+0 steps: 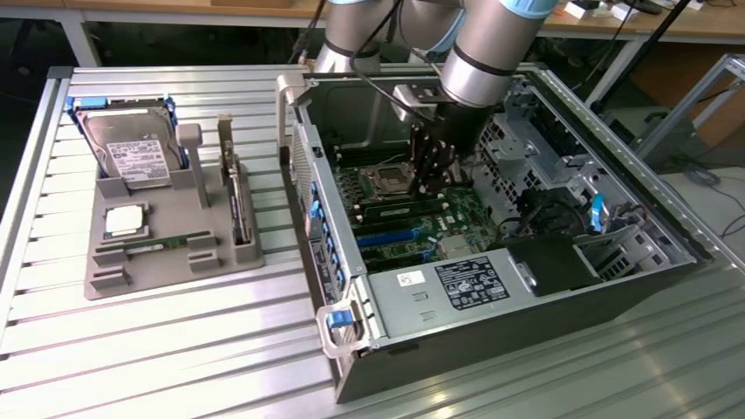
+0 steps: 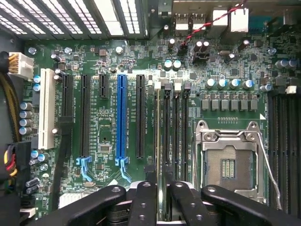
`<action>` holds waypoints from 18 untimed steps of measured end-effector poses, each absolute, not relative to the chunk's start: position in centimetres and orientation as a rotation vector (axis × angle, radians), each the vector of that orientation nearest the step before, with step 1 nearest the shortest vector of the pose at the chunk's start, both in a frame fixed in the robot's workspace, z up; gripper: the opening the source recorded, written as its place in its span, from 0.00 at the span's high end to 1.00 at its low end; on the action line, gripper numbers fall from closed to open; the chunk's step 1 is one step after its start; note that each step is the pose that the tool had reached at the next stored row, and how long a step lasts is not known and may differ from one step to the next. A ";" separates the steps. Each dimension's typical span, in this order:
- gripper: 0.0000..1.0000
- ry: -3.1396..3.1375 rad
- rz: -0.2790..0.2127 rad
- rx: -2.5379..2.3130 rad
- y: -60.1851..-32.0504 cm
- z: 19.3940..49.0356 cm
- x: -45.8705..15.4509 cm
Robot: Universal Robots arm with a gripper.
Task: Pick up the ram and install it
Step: 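Insert the ram into the slot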
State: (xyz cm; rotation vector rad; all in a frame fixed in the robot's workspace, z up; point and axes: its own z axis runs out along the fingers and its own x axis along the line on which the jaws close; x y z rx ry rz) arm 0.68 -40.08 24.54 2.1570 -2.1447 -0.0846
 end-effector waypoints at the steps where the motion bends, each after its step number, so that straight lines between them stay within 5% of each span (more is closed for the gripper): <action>1: 0.80 -2.145 -0.084 2.158 -40.0 24.9 0.7; 3: 0.90 -2.146 -0.078 2.158 -39.7 26.2 0.6; 18: 0.90 -2.135 -0.093 2.147 -39.6 26.6 7.6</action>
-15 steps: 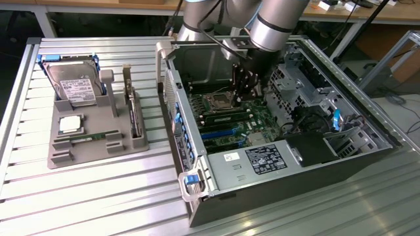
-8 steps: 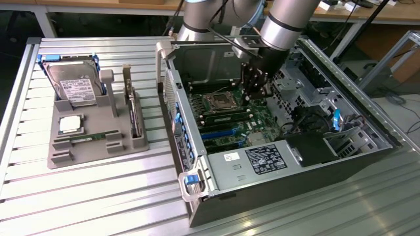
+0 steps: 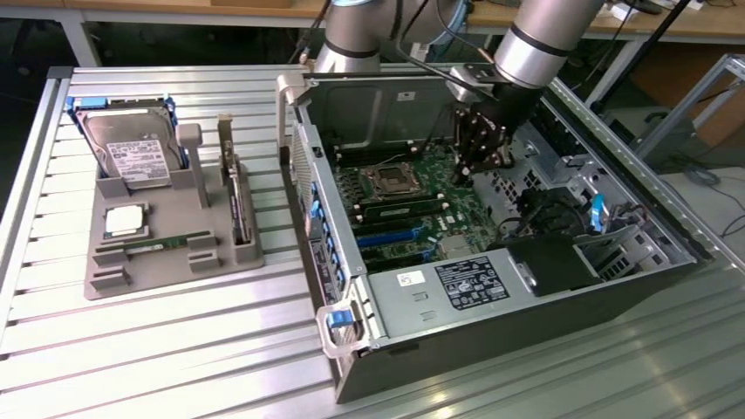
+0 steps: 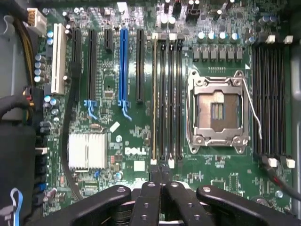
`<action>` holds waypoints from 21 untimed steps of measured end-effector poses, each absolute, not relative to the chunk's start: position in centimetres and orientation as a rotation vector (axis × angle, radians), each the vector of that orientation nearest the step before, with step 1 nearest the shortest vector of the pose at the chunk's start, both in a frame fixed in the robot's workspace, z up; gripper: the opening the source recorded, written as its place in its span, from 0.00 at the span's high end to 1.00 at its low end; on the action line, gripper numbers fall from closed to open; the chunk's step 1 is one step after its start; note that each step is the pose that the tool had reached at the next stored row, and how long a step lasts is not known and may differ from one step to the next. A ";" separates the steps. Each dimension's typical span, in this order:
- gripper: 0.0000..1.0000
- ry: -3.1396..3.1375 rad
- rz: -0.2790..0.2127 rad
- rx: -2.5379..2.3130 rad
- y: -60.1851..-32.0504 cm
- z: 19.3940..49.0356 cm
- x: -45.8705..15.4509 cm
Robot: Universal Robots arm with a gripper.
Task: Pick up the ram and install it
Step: 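Insert the ram into the slot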
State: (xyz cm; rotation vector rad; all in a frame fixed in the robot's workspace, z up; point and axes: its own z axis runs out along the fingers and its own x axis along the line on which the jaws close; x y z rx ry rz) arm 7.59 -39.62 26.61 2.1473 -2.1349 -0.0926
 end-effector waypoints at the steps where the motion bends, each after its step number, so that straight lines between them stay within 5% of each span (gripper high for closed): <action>1: 0.90 -2.135 -0.092 2.147 -39.6 26.7 7.9; 12: 0.90 -2.136 -0.091 2.148 -39.6 29.4 9.9; 17: 0.90 -2.200 0.042 2.208 -39.6 29.4 9.7; 21: 0.90 -2.202 0.049 2.212 -39.6 29.4 9.6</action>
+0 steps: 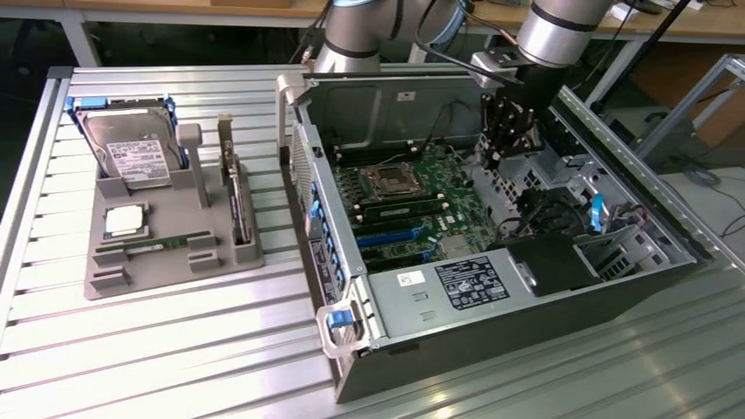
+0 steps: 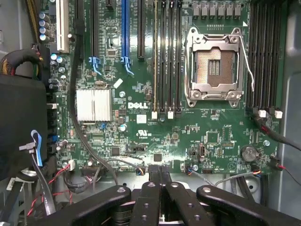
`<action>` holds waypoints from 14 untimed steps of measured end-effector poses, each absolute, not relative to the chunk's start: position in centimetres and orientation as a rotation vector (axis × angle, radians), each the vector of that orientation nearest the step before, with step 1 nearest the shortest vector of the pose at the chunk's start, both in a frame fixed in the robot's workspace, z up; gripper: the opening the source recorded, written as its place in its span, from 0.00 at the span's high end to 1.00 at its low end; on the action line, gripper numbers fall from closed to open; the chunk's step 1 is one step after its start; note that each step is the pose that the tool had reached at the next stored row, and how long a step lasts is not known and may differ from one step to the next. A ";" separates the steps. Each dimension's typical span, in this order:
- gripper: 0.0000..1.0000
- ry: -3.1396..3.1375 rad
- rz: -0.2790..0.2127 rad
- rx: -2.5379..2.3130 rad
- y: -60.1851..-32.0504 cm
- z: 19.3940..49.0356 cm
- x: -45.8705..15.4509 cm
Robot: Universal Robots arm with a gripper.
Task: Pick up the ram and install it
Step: 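Insert the ram into the slot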
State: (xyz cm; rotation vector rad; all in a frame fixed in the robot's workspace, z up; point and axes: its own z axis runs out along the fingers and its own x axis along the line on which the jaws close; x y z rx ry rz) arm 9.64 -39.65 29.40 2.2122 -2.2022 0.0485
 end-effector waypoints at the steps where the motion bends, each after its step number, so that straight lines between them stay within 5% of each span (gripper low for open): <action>1: 0.90 -2.202 0.049 2.213 -39.7 29.4 9.6; 14: 0.90 -2.213 0.076 2.225 -39.7 33.8 7.6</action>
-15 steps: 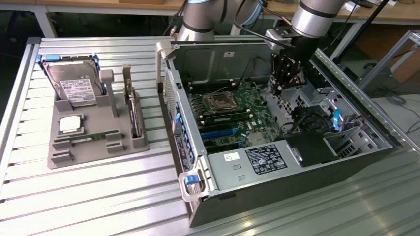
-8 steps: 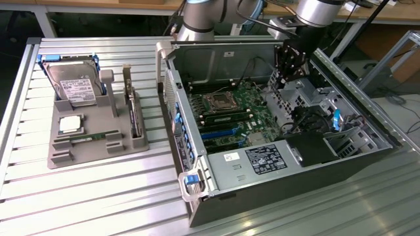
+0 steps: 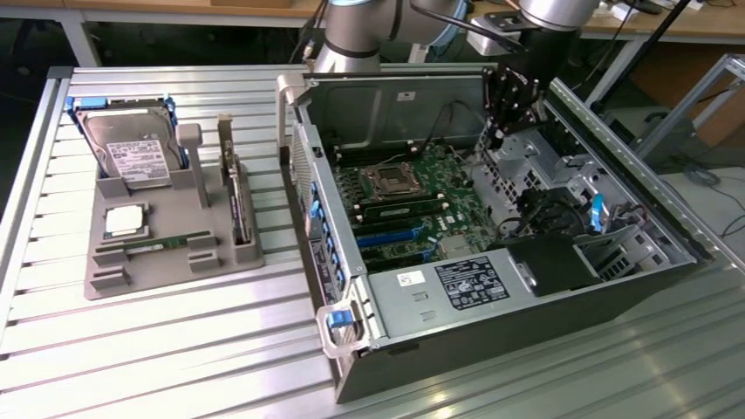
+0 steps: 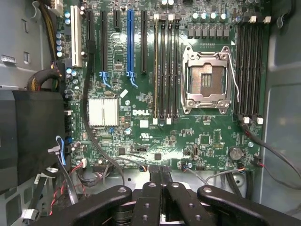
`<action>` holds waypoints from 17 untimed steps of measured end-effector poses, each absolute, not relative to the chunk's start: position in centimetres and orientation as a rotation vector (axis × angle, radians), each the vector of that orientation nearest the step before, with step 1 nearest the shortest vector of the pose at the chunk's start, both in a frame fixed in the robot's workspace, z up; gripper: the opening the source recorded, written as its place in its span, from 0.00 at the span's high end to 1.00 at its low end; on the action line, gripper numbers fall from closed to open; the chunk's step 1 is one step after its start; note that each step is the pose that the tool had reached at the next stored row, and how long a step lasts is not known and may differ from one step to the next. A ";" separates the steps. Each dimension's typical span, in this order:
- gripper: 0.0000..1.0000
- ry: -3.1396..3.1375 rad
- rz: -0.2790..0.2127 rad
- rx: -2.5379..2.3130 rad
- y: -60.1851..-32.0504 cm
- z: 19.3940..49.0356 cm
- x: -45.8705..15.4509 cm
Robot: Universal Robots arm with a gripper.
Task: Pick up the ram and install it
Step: 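Insert the ram into the slot, then press down the ram until it locks into place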
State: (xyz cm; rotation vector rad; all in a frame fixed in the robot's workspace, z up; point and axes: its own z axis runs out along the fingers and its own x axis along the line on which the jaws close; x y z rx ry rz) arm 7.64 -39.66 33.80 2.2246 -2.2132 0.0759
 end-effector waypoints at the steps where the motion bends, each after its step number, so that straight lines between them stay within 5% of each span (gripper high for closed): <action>1: 0.90 -2.214 0.076 2.225 -39.7 33.9 7.6; 11: 0.90 -2.214 0.076 2.224 -39.7 33.4 5.8; 14: 0.90 -2.174 -0.012 2.187 -39.7 32.5 5.5; 17: 0.90 -2.167 -0.025 2.181 -39.8 32.0 5.5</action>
